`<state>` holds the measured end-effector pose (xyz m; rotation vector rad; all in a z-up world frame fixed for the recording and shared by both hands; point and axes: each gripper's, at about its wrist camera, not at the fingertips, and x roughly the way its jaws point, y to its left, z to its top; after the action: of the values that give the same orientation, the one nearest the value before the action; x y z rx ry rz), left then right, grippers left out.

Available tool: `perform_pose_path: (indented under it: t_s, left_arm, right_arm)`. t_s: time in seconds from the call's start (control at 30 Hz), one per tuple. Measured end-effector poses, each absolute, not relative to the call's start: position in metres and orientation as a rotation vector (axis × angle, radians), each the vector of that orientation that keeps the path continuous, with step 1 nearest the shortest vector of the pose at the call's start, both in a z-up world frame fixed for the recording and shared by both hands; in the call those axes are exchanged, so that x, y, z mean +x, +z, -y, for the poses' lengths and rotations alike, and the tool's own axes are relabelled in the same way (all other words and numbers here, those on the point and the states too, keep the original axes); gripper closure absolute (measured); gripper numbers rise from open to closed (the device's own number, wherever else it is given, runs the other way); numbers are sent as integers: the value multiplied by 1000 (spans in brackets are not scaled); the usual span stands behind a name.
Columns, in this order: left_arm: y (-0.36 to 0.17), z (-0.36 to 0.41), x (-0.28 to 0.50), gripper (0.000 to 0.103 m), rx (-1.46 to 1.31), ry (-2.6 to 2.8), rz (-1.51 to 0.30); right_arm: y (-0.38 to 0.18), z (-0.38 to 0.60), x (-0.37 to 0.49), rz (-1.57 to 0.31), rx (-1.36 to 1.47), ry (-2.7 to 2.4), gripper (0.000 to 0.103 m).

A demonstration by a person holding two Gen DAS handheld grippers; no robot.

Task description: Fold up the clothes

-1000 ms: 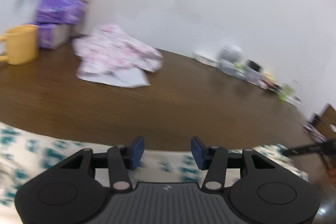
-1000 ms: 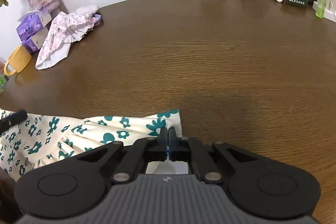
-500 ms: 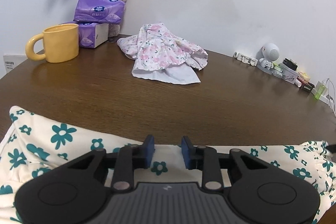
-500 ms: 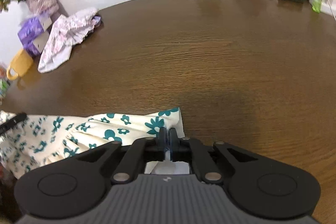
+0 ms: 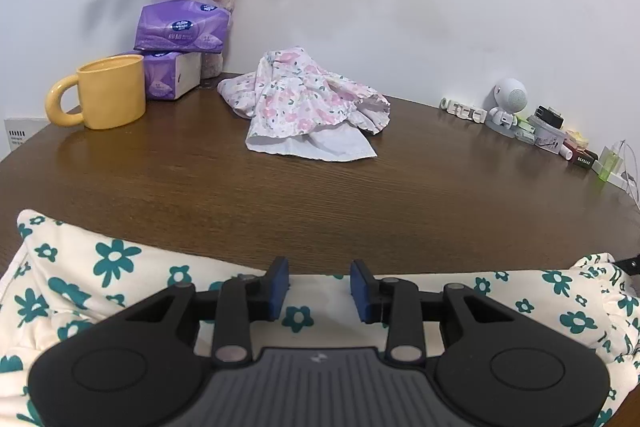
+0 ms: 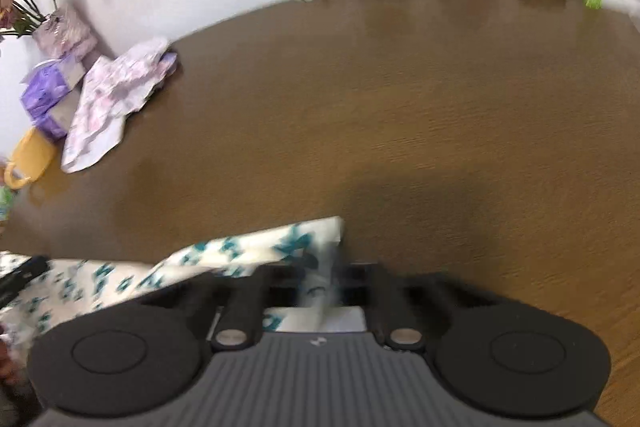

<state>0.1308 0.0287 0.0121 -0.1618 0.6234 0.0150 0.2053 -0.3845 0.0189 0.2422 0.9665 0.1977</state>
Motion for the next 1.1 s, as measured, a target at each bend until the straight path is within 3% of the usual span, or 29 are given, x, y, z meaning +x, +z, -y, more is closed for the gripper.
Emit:
perform_pose_path:
  t_s: [0.47, 0.57, 0.73, 1.1]
  left_arm:
    - [12, -30, 130, 70, -170, 18, -615]
    - [12, -31, 129, 64, -178, -1, -612]
    - [15, -32, 127, 60, -203, -30, -602]
    - [19, 0, 111, 60, -142, -171, -608]
  right_arm:
    - [26, 377, 174, -1005, 122, 193, 99]
    - [30, 377, 170, -1014, 115, 196, 93]
    - [49, 390, 158, -914, 153, 120, 79]
    - [55, 310, 121, -656, 78, 336, 79]
